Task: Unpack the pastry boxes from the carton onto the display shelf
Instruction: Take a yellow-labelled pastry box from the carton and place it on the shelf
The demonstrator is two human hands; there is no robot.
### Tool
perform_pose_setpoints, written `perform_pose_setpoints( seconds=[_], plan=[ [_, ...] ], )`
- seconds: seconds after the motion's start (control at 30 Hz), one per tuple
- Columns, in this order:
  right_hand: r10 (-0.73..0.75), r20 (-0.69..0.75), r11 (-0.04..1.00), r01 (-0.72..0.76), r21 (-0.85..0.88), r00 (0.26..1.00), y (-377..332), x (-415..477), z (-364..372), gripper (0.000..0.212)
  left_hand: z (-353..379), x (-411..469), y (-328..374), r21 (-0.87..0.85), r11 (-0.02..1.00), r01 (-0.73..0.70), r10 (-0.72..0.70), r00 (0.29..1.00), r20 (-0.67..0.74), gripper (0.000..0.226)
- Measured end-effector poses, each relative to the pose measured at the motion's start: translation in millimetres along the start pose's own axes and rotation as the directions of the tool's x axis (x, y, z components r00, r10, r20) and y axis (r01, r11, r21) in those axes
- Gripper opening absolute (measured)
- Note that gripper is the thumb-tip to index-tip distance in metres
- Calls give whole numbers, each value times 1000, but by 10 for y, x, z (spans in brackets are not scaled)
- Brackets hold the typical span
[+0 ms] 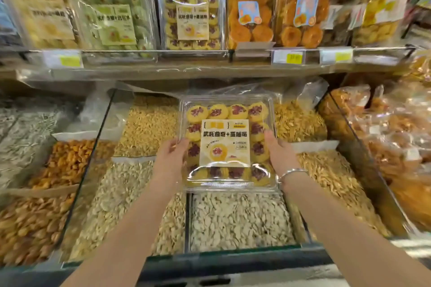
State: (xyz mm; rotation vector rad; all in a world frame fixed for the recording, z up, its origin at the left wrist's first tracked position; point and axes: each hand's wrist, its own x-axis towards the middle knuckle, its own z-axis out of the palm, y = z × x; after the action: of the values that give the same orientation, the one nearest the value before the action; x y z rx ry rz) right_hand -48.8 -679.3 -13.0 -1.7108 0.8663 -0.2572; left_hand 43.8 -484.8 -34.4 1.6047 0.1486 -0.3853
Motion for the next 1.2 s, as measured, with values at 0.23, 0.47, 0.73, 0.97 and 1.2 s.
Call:
perform_pose_setpoints(
  seconds=[0.23,0.47,0.73,0.97,1.2],
  plan=[
    [-100,91,988,88,129,991,-684,833,85,58,346,407,564,143,966,-217,233,967,-105,34],
    [-417,130,895,381,233,900,-1557,1551,347,65,421,1154,1534,200,863,-465,500,843,-199,39],
    [-454,-8,785,404,470,891,-2281,2027,710,71,351,1884,2104,175,763,-622,646,742,-179,45],
    [-532,-68,754,509,416,844,-2553,2476,938,62,368,2462,2273,197,710,-677,704,690,-166,41],
    [-548,-121,810,561,171,828,-2409,2692,1107,58,402,2749,2018,431,719,-546,680,680,-274,43]
  ],
)
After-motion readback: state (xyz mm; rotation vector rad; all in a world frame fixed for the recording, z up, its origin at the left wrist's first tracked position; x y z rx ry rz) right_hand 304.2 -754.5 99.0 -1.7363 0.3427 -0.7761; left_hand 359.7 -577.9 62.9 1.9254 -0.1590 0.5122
